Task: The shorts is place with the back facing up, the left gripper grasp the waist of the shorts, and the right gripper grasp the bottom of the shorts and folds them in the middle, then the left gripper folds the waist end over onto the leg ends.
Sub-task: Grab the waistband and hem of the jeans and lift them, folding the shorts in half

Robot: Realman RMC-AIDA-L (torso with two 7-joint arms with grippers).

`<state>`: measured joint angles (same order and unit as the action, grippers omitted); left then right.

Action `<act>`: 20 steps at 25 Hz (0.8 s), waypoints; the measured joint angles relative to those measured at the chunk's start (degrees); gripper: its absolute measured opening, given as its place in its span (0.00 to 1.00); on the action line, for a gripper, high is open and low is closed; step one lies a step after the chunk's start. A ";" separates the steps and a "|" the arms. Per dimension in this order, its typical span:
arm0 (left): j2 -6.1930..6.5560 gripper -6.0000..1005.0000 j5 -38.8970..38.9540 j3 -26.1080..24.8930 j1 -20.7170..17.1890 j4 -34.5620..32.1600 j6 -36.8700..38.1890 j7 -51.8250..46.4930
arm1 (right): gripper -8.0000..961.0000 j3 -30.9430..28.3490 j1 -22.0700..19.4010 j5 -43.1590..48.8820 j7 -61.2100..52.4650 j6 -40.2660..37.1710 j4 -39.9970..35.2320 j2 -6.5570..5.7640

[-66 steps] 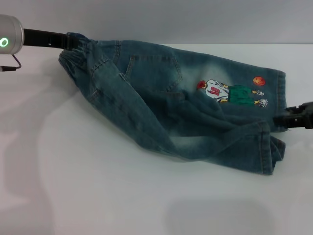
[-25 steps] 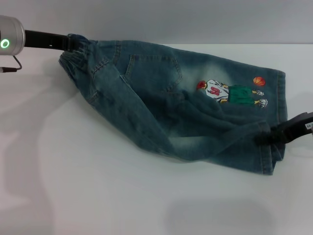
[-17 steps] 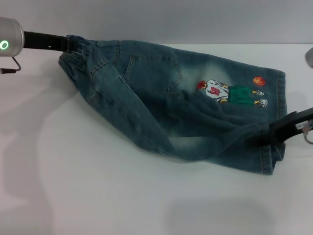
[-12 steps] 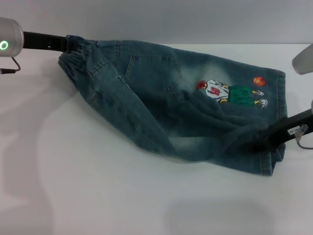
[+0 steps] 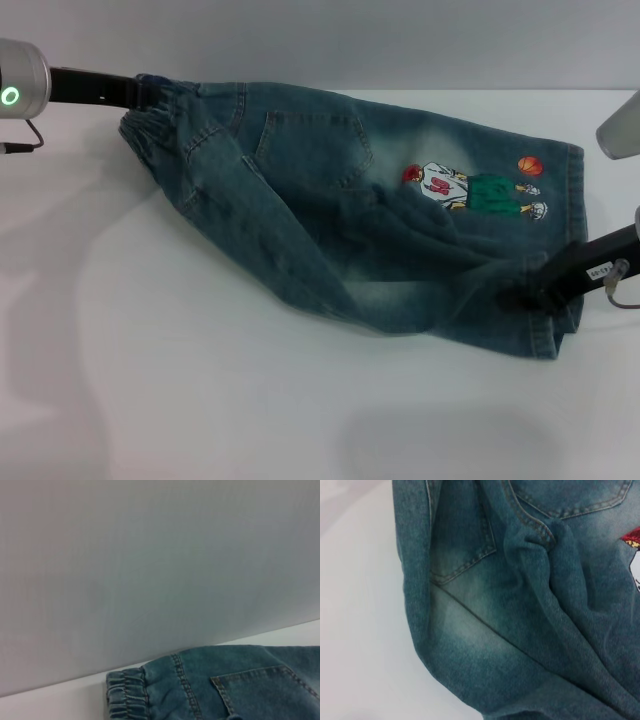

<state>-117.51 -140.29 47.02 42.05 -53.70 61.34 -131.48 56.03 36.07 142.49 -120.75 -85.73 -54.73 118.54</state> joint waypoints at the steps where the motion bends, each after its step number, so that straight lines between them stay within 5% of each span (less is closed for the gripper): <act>1: 0.00 0.05 0.02 0.00 0.01 0.00 -0.08 0.05 | 0.21 0.00 -0.21 -0.13 0.23 -0.31 -0.47 0.01; 10: -0.01 0.05 0.03 0.00 -0.04 0.10 -0.83 0.12 | 0.01 -0.78 -6.98 -11.04 5.55 -9.22 -11.39 -0.46; 20: -0.03 0.05 0.02 -0.02 -0.04 0.42 -1.66 -0.11 | 0.01 -7.24 -14.98 -17.36 16.41 -14.78 -21.38 -0.38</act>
<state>-117.54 -140.27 47.00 42.01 -53.28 59.68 -131.59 48.79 21.09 125.13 -104.34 -100.51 -76.11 118.16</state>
